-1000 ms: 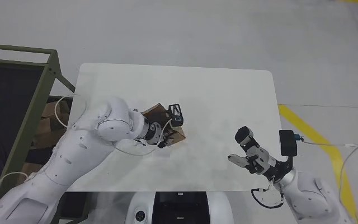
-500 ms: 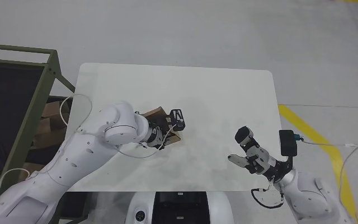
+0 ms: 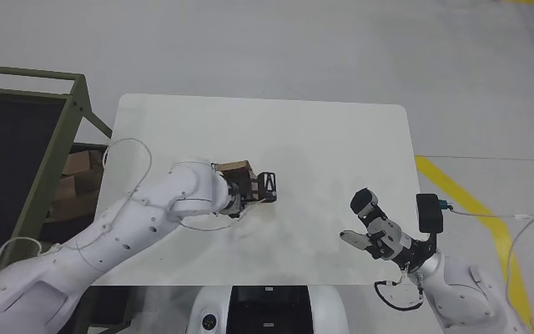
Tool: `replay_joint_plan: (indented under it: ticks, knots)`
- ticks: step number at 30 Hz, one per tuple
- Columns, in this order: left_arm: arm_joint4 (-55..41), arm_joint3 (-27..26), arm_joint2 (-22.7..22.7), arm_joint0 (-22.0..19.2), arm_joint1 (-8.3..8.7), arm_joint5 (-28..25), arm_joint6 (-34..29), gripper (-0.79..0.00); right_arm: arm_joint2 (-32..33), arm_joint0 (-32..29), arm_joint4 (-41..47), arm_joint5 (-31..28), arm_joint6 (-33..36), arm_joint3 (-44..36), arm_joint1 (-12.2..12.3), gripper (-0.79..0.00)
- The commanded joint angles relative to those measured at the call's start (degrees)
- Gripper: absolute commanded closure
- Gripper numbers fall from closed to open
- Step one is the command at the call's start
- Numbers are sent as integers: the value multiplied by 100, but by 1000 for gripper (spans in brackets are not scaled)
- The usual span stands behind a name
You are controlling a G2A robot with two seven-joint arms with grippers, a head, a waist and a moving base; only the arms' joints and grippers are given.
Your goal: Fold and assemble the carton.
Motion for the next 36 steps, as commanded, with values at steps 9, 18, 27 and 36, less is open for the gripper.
replay_joint_plan:
  ticks: [9,18,27,36]
  knots:
    - [86,254,1128,-922,100,-372,372,0,0,0,0,0,0,0,0,-785]
    - [-426,722,1722,-1559,44,-758,759,0,0,0,0,0,0,0,0,-785]
    - [-543,907,2233,-1956,-82,-731,732,0,0,0,0,0,0,0,0,-785]
    - [-660,1021,2369,-2091,-165,-731,732,-102,0,0,0,0,0,0,0,-785]
